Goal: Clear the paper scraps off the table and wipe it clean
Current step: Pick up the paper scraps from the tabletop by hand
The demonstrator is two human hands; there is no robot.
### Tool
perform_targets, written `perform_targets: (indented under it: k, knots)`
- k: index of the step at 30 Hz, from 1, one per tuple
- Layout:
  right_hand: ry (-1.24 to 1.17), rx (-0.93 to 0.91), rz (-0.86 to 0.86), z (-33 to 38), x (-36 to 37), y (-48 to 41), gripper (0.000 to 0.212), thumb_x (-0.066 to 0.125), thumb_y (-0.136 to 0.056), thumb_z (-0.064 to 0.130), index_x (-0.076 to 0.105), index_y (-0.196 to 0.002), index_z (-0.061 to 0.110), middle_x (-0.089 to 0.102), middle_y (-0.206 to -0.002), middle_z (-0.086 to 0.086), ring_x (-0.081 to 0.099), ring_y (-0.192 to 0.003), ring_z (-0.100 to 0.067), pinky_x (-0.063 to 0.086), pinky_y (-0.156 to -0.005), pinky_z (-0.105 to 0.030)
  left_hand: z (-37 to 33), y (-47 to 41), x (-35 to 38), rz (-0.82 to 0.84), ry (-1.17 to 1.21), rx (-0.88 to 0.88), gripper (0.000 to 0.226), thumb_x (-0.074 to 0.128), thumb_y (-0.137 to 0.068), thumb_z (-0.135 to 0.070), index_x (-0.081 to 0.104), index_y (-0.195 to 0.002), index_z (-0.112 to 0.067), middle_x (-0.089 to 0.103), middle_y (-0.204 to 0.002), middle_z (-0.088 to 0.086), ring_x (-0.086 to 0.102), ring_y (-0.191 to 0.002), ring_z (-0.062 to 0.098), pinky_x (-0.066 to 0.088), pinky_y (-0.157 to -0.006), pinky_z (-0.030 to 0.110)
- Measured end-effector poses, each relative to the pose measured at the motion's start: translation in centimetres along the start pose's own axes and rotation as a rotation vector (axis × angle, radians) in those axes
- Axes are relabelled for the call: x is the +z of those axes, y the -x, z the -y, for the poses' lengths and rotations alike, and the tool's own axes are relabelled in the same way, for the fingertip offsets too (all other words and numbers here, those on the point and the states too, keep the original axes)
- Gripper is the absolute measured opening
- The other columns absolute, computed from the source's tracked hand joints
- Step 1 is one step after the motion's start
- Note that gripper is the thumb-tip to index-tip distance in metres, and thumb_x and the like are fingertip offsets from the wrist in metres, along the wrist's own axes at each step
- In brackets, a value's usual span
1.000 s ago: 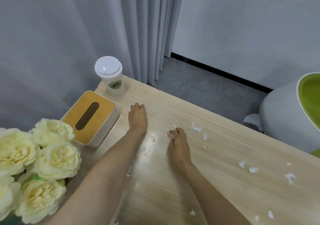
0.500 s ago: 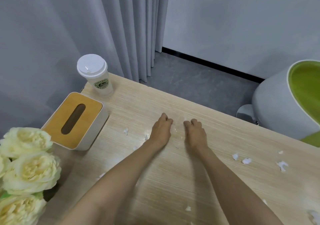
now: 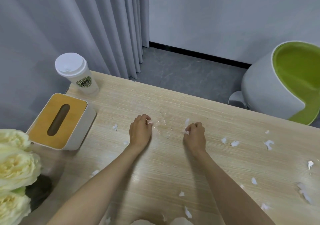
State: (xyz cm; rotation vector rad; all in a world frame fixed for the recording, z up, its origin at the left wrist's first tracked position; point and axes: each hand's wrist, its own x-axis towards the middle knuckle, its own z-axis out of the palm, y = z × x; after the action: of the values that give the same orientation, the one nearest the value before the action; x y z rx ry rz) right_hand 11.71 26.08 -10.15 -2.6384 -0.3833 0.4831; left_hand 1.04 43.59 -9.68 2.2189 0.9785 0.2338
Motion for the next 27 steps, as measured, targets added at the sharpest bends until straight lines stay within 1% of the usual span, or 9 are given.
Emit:
perform_targets:
  k: [4,8,10,13,15,19,22,25,27]
  knots:
    - [-0.156,0.048,-0.025,0.5,0.3,0.8,0.022,0.044,-0.083,-0.007,0.056,-0.078,0.012,0.058,-0.095,-0.007,0.056,-0.088,-0.024,0.045,-0.072,-0.034,1.2,1.0,-1.1,0.038,0.045,-0.033,0.025,0.061,-0.088,-0.010,0.060,-0.113,-0.011,0.060,-0.103,0.002,0.056,-0.091,0.019,0.042,-0.080,0.029]
    - [-0.276,0.005,0.002,2.6,0.8,2.3,0.021,0.048,-0.081,-0.005,0.058,-0.074,0.013,0.063,-0.083,-0.005,0.057,-0.075,-0.019,0.042,-0.064,-0.030,2.2,1.4,-2.5,0.008,0.077,-0.113,0.027,0.062,-0.088,-0.010,0.060,-0.115,-0.010,0.052,-0.110,0.004,0.053,-0.087,0.013,0.036,-0.077,0.021]
    - [-0.298,-0.065,0.071,4.4,1.6,3.3,0.017,0.051,-0.080,-0.003,0.060,-0.075,0.011,0.061,-0.085,-0.004,0.054,-0.077,-0.016,0.040,-0.066,-0.027,2.7,1.5,-3.0,0.015,0.088,-0.139,0.031,0.065,-0.087,-0.012,0.059,-0.117,-0.010,0.050,-0.113,0.005,0.051,-0.086,0.010,0.040,-0.081,0.024]
    - [-0.241,-0.125,0.129,5.9,3.2,4.7,0.013,0.052,-0.083,-0.001,0.061,-0.081,0.009,0.057,-0.092,-0.004,0.051,-0.081,-0.014,0.037,-0.068,-0.026,3.2,1.9,-3.7,0.054,0.086,-0.154,0.036,0.065,-0.087,-0.011,0.057,-0.122,-0.009,0.048,-0.117,0.007,0.055,-0.093,0.016,0.045,-0.088,0.029]
    - [-0.208,-0.067,0.094,6.0,3.9,4.8,0.012,0.051,-0.086,0.002,0.060,-0.087,0.010,0.054,-0.097,-0.003,0.052,-0.083,-0.016,0.040,-0.070,-0.029,3.6,2.5,-4.3,0.050,0.082,-0.177,0.035,0.064,-0.088,-0.011,0.056,-0.123,-0.009,0.048,-0.117,0.006,0.055,-0.094,0.016,0.043,-0.086,0.026]
    - [-0.267,0.032,0.021,6.0,4.4,4.1,0.010,0.051,-0.090,0.006,0.055,-0.094,0.014,0.053,-0.099,-0.002,0.050,-0.077,-0.014,0.038,-0.067,-0.028,5.2,4.7,-5.0,0.024,0.059,-0.229,0.034,0.064,-0.088,-0.012,0.056,-0.121,-0.011,0.047,-0.119,0.008,0.046,-0.075,0.006,0.037,-0.081,0.021]
    - [-0.286,0.078,0.028,6.2,4.4,3.5,0.015,0.049,-0.089,0.005,0.051,-0.100,0.015,0.054,-0.097,-0.001,0.050,-0.077,-0.012,0.037,-0.065,-0.027,6.4,5.7,-5.0,0.042,0.041,-0.259,0.035,0.063,-0.088,-0.011,0.054,-0.122,-0.011,0.044,-0.107,0.003,0.045,-0.075,0.007,0.037,-0.079,0.022]
    - [-0.255,0.117,0.022,5.9,4.8,3.1,0.011,0.053,-0.086,0.000,0.062,-0.088,0.006,0.063,-0.097,-0.009,0.060,-0.089,-0.024,0.046,-0.072,-0.031,6.8,5.2,-4.9,0.083,-0.010,-0.247,0.025,0.060,-0.089,-0.011,0.057,-0.114,-0.011,0.044,-0.105,0.001,0.048,-0.080,0.013,0.038,-0.077,0.024]
    - [-0.259,0.165,0.028,5.5,4.8,3.5,0.014,0.052,-0.084,-0.003,0.066,-0.086,0.002,0.066,-0.094,-0.013,0.061,-0.090,-0.027,0.047,-0.072,-0.031,6.6,4.8,-4.9,0.124,-0.075,-0.215,0.011,0.056,-0.088,-0.007,0.061,-0.094,-0.014,0.052,-0.104,0.003,0.054,-0.081,0.017,0.044,-0.075,0.028]
